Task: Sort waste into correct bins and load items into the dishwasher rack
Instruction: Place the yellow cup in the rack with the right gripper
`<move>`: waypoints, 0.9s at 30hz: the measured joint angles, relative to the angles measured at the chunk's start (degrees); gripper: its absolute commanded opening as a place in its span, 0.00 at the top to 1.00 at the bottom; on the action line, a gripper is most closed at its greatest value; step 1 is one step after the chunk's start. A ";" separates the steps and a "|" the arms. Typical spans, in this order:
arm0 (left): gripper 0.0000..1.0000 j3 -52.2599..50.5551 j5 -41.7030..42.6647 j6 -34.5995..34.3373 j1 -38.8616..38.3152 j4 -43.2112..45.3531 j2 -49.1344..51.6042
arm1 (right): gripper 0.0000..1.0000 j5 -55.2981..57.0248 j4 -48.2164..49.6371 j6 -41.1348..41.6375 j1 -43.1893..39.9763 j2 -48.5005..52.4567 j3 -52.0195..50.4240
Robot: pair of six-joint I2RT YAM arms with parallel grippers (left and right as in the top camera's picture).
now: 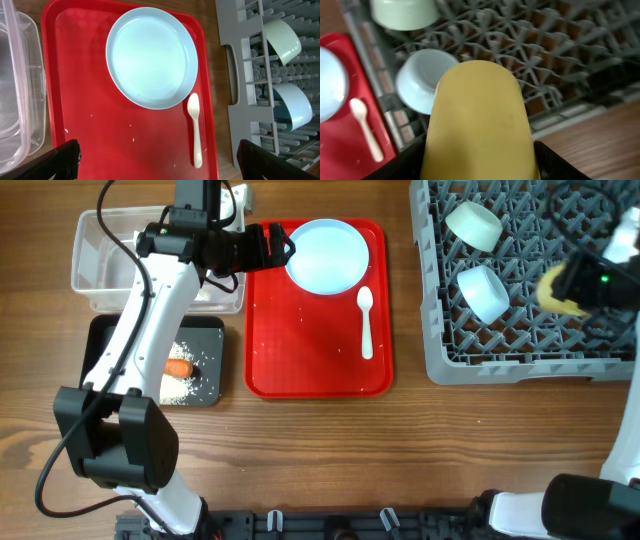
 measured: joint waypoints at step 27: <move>0.00 0.00 -0.22 0.00 0.00 0.00 0.00 | 0.00 2.51 -0.59 -0.50 -6.82 17.94 -2.91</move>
